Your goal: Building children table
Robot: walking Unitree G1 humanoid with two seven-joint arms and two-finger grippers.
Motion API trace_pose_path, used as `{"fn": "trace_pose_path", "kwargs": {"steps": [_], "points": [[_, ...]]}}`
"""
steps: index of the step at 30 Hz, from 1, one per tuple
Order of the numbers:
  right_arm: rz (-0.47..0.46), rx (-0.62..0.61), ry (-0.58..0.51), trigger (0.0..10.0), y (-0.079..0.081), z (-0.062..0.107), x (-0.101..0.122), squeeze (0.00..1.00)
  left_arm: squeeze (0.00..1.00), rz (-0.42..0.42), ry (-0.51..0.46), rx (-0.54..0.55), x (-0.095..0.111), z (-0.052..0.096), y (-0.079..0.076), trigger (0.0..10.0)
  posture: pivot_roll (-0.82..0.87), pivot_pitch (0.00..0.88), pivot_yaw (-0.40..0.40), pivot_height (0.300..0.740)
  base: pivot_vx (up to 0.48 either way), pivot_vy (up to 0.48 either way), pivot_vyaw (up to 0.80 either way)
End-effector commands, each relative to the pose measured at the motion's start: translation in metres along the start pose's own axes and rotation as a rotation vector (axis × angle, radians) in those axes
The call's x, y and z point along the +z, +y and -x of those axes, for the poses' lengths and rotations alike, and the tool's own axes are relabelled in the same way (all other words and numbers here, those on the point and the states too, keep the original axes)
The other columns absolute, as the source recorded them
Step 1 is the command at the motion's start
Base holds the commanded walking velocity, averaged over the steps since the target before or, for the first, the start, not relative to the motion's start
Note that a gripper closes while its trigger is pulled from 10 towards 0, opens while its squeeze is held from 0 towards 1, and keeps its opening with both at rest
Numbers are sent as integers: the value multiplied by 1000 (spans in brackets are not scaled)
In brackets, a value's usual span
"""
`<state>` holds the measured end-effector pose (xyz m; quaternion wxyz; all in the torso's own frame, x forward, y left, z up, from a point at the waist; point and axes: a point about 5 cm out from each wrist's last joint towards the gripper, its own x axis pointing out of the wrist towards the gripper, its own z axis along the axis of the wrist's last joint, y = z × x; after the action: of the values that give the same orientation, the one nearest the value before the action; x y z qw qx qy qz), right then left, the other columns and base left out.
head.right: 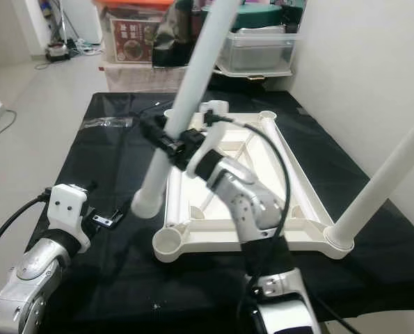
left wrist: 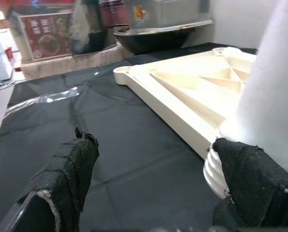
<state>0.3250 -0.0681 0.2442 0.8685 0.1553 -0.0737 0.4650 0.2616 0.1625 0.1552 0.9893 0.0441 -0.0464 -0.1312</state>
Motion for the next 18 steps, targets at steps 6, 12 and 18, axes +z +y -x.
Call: {"fn": "trace_pose_path", "kwargs": {"steps": [6, 12, 18], "points": [[65, 71, 33, 10000, 8, 7, -4, 0, 0, 92, -12, 22, -1, 4, 5, 10000, 36, 0, -66, 740, 0, 0, 0], [207, 35, 109, 10000, -4, 24, -8, 0, 0, 108, -19, 13, -1, 4, 5, 10000, 29, 0, -64, 740, 0, 0, 0], [282, 1, 152, 10000, -12, 34, -7, 0, 0, 134, -30, 18, 1, 5, 7, 10000, 24, 0, -60, 740, 0, 0, 0]]}}
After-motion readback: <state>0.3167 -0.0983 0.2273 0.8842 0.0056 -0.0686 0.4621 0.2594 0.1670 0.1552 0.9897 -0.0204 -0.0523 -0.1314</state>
